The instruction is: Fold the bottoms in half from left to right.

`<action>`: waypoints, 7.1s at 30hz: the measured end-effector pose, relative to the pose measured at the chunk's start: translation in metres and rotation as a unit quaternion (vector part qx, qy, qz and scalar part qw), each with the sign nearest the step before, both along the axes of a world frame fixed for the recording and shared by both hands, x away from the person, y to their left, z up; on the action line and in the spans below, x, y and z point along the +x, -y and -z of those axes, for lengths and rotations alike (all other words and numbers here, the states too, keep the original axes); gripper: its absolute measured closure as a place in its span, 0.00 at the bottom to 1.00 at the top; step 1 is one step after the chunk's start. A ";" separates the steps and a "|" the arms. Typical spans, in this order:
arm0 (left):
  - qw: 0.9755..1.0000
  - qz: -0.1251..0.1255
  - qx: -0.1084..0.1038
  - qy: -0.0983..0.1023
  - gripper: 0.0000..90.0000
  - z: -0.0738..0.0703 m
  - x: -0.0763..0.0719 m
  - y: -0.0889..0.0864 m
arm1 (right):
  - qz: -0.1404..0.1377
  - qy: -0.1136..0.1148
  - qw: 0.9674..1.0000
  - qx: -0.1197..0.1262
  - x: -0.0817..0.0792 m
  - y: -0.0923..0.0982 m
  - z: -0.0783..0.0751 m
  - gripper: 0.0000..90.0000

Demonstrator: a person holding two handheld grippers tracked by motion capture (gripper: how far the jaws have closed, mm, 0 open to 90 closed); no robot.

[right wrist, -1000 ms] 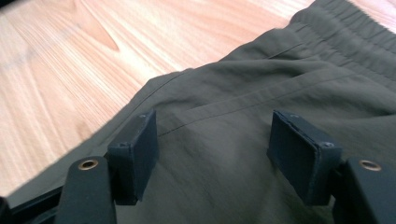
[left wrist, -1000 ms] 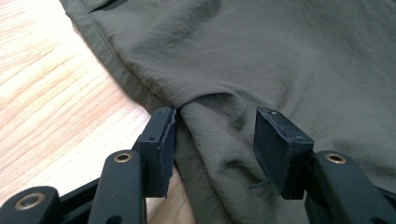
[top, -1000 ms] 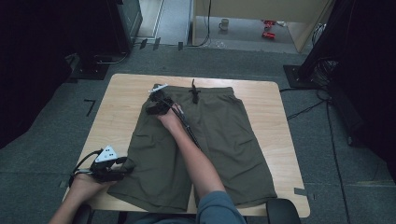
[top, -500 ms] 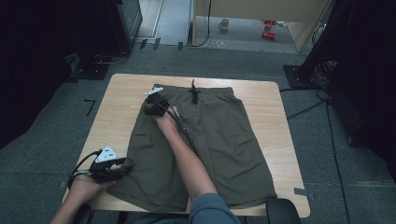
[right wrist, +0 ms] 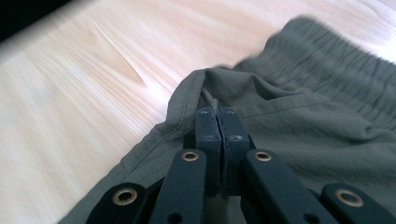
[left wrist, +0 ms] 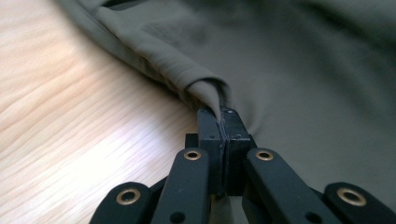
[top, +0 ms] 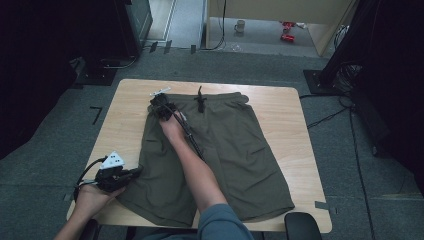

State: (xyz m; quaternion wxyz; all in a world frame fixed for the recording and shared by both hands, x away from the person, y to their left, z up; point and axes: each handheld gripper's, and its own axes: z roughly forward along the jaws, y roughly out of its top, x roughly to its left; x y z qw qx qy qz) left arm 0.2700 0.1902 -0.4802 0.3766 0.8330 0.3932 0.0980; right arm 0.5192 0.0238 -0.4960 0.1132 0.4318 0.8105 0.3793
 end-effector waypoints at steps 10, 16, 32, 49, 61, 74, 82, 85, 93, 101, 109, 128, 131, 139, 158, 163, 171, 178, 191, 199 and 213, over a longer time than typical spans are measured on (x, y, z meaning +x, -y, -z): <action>0.996 0.046 -0.074 0.020 1.00 -0.041 -0.004 0.026 | -0.020 -0.022 0.998 0.055 0.002 0.038 -0.036 0.99; 0.993 0.081 -0.079 0.041 1.00 -0.070 -0.004 0.055 | -0.033 -0.004 0.998 0.045 -0.003 0.068 -0.065 0.99; 0.981 0.163 -0.093 0.050 1.00 -0.094 0.009 0.143 | 0.016 0.015 0.997 0.069 -0.018 0.175 -0.096 0.99; 0.966 0.217 -0.126 0.067 1.00 -0.092 0.028 0.257 | 0.101 0.017 0.994 0.024 -0.034 0.301 -0.090 0.99; 0.975 0.212 -0.067 0.001 1.00 -0.003 0.039 0.320 | 0.155 -0.010 0.984 -0.087 -0.027 0.336 -0.036 0.99; 0.980 0.195 -0.030 -0.040 0.99 0.033 0.061 0.300 | 0.157 -0.025 0.981 -0.110 -0.020 0.330 0.000 0.98; 0.979 0.201 -0.010 -0.029 0.99 0.030 0.072 0.269 | 0.179 -0.020 0.980 -0.080 -0.024 0.321 0.005 0.98; 0.979 0.201 -0.004 -0.035 0.99 0.028 0.079 0.248 | 0.179 -0.021 0.981 -0.075 -0.023 0.318 0.005 0.98; 0.988 0.150 0.027 -0.037 0.99 0.022 0.108 0.181 | 0.164 -0.013 0.984 -0.060 -0.023 0.296 0.008 0.98; 0.994 0.090 0.070 0.001 0.99 0.019 0.128 0.134 | 0.149 -0.001 0.988 -0.033 -0.023 0.271 0.012 0.98; 0.997 0.038 0.073 -0.010 0.99 0.016 0.138 0.116 | 0.123 0.008 0.992 -0.023 -0.025 0.253 0.014 0.96; 0.992 0.112 0.028 0.043 0.99 -0.052 0.058 0.145 | 0.086 0.022 0.996 -0.012 -0.070 0.278 -0.029 0.58; 0.991 0.128 0.023 0.028 0.99 -0.048 0.050 0.156 | 0.084 0.038 0.996 0.000 -0.080 0.281 -0.031 0.57; 0.986 0.165 -0.005 0.008 0.85 -0.039 0.040 0.168 | 0.096 0.039 0.994 0.032 -0.095 0.296 -0.030 0.56; 0.991 0.123 -0.033 0.043 0.83 -0.043 0.092 0.107 | 0.053 0.019 0.998 0.040 -0.112 0.270 -0.025 0.56; 0.993 0.107 -0.029 0.036 0.83 -0.035 0.117 0.101 | 0.052 0.017 0.998 0.032 -0.118 0.270 -0.022 0.52; 0.996 0.084 -0.010 0.032 0.79 -0.013 0.162 0.088 | 0.036 0.021 0.998 0.045 -0.128 0.262 -0.013 0.50; 0.998 0.066 0.002 0.007 0.79 0.015 0.183 0.078 | 0.015 0.008 0.999 0.033 -0.131 0.243 0.003 0.48; 0.996 0.076 0.028 0.039 0.78 0.027 0.165 0.080 | 0.008 0.009 1.000 -0.001 -0.133 0.248 0.018 0.48; 0.996 0.086 0.023 0.020 0.81 0.025 0.139 0.082 | 0.012 0.031 0.999 -0.026 -0.128 0.250 0.019 0.55; 0.996 0.084 0.000 0.004 0.79 0.027 0.095 0.088 | 0.021 0.037 0.999 -0.021 -0.125 0.248 0.021 0.52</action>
